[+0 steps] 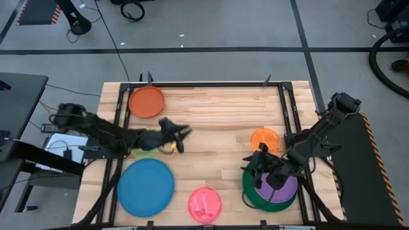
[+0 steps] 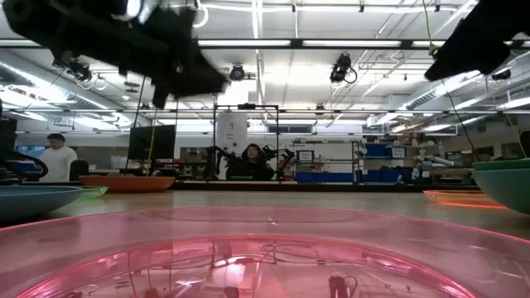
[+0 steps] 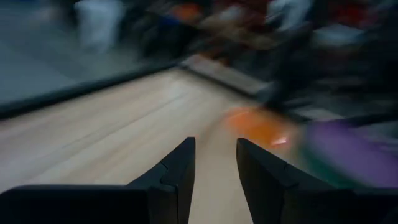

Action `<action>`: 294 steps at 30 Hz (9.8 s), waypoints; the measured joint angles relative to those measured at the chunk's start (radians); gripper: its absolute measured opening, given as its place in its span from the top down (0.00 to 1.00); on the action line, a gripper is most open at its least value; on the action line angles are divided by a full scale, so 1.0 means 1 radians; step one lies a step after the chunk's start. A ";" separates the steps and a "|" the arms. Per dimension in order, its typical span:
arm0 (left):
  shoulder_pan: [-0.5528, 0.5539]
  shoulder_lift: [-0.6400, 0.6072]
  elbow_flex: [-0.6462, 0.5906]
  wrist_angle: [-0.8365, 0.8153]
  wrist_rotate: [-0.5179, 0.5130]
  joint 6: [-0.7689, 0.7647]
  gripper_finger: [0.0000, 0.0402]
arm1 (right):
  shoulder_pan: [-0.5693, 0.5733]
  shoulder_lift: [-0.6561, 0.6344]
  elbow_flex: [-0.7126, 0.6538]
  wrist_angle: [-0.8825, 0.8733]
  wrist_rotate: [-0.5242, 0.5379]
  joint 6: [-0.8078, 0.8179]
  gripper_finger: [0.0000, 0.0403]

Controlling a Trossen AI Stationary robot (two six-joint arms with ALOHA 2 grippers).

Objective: Stack plastic plates
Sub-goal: Stack the orange plate on top of the purple plate, then put the stack of plates on top of the blue plate

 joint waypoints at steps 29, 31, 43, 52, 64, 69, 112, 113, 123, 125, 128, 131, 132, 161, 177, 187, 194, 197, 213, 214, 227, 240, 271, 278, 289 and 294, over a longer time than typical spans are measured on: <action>0.529 -0.009 -0.002 -0.660 0.029 -0.031 0.69 | 0.019 0.189 -0.011 0.063 -0.045 0.090 0.53; 0.541 0.010 -0.001 -0.648 0.024 -0.031 0.69 | 0.018 0.188 -0.011 0.073 -0.049 0.090 0.53; 0.631 0.126 -0.001 -0.603 0.004 -0.006 0.69 | 0.021 0.185 -0.011 0.131 -0.125 0.091 0.53; 0.698 0.126 -0.001 -0.588 0.093 -0.063 0.69 | 0.017 0.185 -0.011 0.159 -0.135 0.090 0.53; 0.672 0.126 -0.001 -0.623 0.111 0.008 0.69 | -0.017 0.184 -0.011 0.209 -0.201 0.089 0.53; 0.664 0.126 -0.001 -0.682 0.115 0.073 0.69 | -0.028 0.184 -0.011 0.233 -0.200 0.078 0.53; -0.285 0.261 0.541 -0.792 0.290 0.463 0.96 | -0.033 0.184 0.288 0.131 -0.174 -0.923 0.49; -0.294 0.287 0.543 -0.763 0.311 0.468 0.96 | -0.039 0.184 0.288 0.134 -0.201 -0.940 0.50; -0.329 0.485 0.862 -0.986 0.327 0.566 0.96 | -0.097 0.238 0.285 0.144 -0.381 -1.020 0.54; -0.326 0.502 0.907 -1.053 0.329 0.565 0.96 | -0.099 0.250 0.285 0.152 -0.381 -1.025 0.54; -0.323 0.507 0.919 -1.070 0.325 0.546 0.96 | -0.099 0.253 0.285 0.157 -0.381 -1.022 0.54; -0.323 0.508 0.919 -1.069 0.326 0.544 0.97 | -0.098 0.253 0.285 0.158 -0.381 -1.012 0.54; -0.323 0.508 0.919 -1.066 0.327 0.544 0.97 | -0.098 0.253 0.285 0.158 -0.381 -1.012 0.54; -0.307 0.508 0.969 -1.064 0.326 0.571 0.96 | -0.227 0.253 0.284 0.029 -0.508 -0.959 0.59; -0.300 0.507 0.998 -1.109 0.330 0.511 0.90 | -0.224 0.253 0.284 0.030 -0.517 -0.998 0.94; -0.267 0.489 1.041 -1.171 0.325 0.466 0.61 | -0.226 0.253 0.284 0.020 -0.491 -0.991 0.95; -0.282 0.397 1.080 -1.482 0.296 0.292 0.49 | -0.163 0.245 0.397 -0.255 -0.467 -0.810 0.95; -0.304 0.361 1.052 -1.543 0.209 0.202 0.50 | -0.102 0.245 0.523 -0.517 -0.470 -0.626 0.95; -0.286 0.345 0.737 -1.212 0.005 0.071 0.53 | 0.354 0.253 0.747 -0.964 -0.429 0.020 0.95; -0.283 0.345 0.720 -1.190 0.007 0.071 0.53 | 0.376 0.253 0.747 -0.970 -0.418 0.056 0.95; -0.251 0.345 0.669 -1.066 0.007 0.089 0.53 | 0.470 0.253 0.501 -0.860 -0.437 0.259 0.93; -0.251 0.345 0.669 -1.066 0.007 0.098 0.53 | 0.468 0.253 0.408 -0.705 -0.415 0.289 0.68; -0.279 0.301 0.668 -1.003 -0.007 0.100 0.53 | 0.227 0.248 0.347 -0.615 -0.396 0.149 0.45; -0.279 0.290 0.669 -0.899 0.004 0.198 0.53 | 0.276 0.290 0.432 -0.449 -0.441 0.036 0.46; -0.277 0.291 0.669 -0.880 0.036 0.152 0.53 | 0.309 0.623 0.818 -0.733 -0.551 0.089 0.46; -0.335 0.288 0.669 -0.879 0.054 0.091 0.53 | 0.312 0.731 0.960 -0.838 -0.584 0.189 0.46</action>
